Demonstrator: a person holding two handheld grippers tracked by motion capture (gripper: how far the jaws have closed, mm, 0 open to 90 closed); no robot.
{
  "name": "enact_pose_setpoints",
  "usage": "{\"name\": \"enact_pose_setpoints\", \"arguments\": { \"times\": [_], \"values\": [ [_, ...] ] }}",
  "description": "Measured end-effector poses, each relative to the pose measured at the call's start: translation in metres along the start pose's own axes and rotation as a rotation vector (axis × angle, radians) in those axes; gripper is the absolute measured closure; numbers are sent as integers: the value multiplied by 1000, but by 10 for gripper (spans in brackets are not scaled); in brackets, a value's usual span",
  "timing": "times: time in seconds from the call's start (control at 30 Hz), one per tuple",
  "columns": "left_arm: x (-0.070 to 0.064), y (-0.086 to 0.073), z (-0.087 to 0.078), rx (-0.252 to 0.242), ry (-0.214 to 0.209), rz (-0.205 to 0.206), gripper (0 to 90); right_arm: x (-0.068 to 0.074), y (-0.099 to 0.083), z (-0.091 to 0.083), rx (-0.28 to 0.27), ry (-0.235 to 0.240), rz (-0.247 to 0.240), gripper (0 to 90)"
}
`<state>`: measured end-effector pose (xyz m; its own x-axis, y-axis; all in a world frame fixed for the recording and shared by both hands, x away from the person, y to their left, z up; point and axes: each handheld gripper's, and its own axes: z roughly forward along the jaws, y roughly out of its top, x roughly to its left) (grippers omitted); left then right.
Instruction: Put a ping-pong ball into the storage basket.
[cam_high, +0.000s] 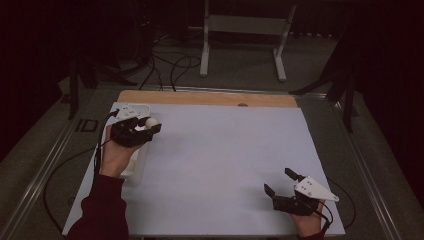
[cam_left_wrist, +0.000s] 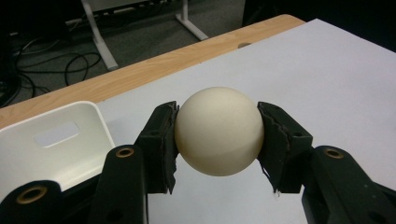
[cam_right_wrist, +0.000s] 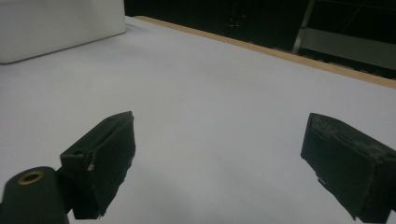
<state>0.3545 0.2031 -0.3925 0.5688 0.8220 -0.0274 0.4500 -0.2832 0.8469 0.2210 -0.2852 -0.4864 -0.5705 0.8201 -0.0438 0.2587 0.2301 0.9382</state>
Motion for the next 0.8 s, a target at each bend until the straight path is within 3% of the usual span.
{"name": "enact_pose_setpoints", "arguments": {
  "times": [0.8],
  "values": [
    [6,-10,-7,-3,16,-14,513,-1,0,-1,-1,-2,1,96]
  ]
}}
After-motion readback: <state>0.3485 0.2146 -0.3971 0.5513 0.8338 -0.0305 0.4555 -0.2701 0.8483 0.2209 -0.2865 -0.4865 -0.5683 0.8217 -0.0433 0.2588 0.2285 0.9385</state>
